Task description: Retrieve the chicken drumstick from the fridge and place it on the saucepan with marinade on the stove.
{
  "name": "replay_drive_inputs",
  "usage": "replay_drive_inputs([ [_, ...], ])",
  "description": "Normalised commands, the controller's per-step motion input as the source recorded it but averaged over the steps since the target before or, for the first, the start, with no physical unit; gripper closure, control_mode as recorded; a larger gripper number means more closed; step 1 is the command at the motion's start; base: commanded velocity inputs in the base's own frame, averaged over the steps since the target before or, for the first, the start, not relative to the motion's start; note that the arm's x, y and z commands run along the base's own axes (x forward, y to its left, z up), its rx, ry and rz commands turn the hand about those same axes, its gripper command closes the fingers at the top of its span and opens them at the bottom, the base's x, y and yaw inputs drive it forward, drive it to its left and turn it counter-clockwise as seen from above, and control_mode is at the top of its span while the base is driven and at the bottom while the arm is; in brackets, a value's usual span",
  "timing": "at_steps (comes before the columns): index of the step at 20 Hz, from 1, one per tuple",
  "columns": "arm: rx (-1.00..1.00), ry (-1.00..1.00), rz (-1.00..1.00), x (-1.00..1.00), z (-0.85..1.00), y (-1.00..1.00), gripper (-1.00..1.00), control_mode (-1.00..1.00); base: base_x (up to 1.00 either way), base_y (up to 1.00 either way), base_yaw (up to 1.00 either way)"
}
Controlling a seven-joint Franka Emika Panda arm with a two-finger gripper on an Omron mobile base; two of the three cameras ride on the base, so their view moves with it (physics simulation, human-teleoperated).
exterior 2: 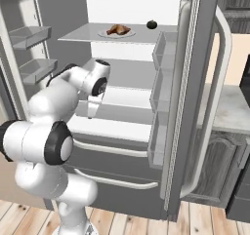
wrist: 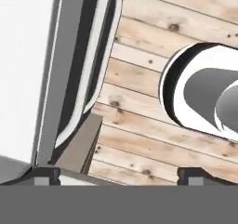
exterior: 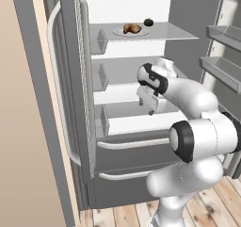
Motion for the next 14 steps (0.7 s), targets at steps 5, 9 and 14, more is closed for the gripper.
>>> replay_drive_inputs([
  [5,-0.32,-0.01,0.86,-0.02,-0.11,-0.24,-1.00,-1.00,0.00,0.00,0.00],
  [9,-0.20,-0.11,0.93,-0.33,-0.05,-0.25,-1.00,-1.00,0.00,0.00,0.00],
  [14,0.01,-0.04,0.32,-0.27,-0.05,-0.31,-1.00,-1.00,0.00,0.00,0.00],
])
